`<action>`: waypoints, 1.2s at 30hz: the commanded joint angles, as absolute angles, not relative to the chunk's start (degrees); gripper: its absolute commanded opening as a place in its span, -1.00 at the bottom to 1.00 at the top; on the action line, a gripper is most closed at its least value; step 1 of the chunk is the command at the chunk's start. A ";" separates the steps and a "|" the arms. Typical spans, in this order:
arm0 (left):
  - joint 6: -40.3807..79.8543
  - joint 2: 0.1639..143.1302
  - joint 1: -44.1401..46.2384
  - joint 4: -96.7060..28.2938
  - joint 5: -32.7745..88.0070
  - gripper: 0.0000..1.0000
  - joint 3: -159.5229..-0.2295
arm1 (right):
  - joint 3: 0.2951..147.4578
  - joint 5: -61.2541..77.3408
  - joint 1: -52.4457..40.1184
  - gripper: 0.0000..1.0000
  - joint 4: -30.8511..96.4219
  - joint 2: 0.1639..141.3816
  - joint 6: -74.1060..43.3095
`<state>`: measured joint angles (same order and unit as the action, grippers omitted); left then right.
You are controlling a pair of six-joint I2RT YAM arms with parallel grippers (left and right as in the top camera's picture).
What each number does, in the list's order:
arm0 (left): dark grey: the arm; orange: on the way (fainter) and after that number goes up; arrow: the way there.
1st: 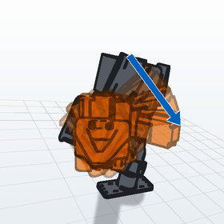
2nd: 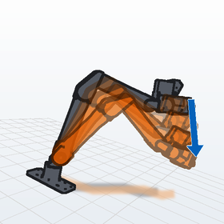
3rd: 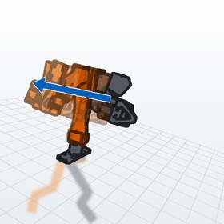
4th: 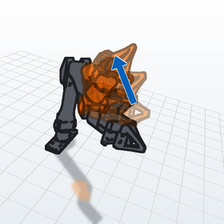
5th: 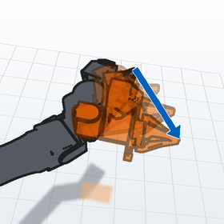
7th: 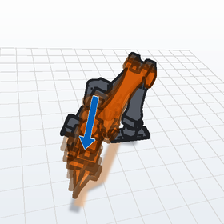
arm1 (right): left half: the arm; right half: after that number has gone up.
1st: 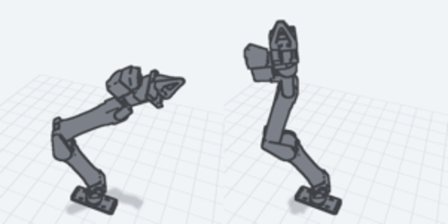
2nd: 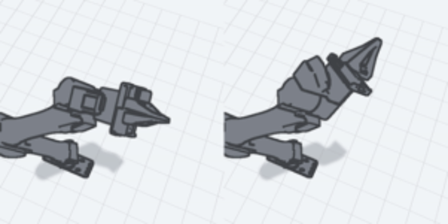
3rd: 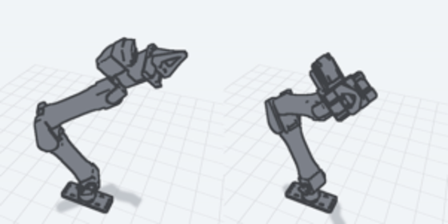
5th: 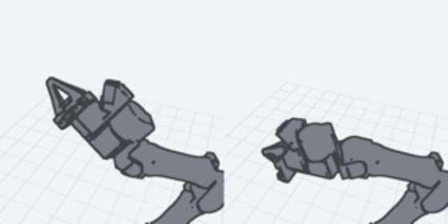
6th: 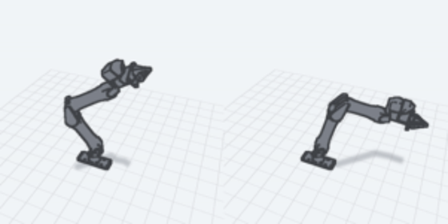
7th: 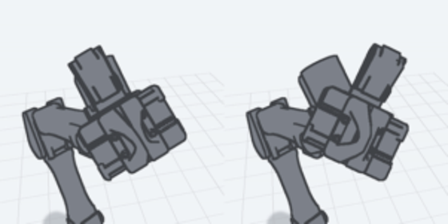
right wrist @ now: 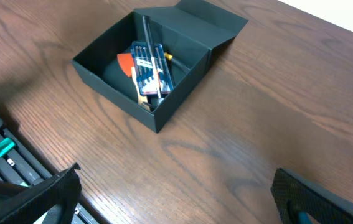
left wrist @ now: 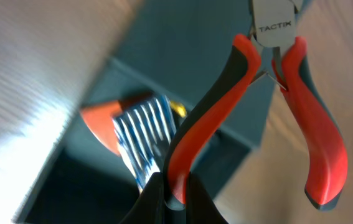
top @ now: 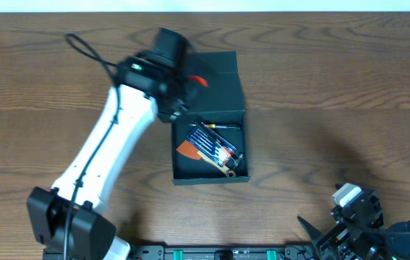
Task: Pack container
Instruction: 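Carry the pliers over the box and lower them inside with the left gripper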
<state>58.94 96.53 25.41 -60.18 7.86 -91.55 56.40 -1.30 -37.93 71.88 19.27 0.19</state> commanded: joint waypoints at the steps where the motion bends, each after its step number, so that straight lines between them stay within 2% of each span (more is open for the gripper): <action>1: 65.84 95.39 31.00 -60.40 4.62 -0.89 -91.96 | 56.45 -1.72 -37.69 0.98 71.81 19.07 -0.80; 7: 73.08 95.39 39.27 -61.30 0.64 -0.89 -91.20 | 56.45 -1.72 -37.69 0.98 71.81 19.07 -0.80; 16: 84.88 95.39 44.58 -61.23 0.34 -0.89 -84.29 | 56.45 -1.72 -37.69 0.98 71.81 19.07 -0.80; 20: 92.36 95.50 45.08 -60.03 0.36 -0.89 -78.15 | 56.45 -1.72 -37.69 0.99 71.81 19.07 -0.80; 36: 92.71 104.75 41.39 -53.43 0.80 -0.88 -75.11 | 56.45 -1.72 -37.69 0.98 71.81 19.07 -0.80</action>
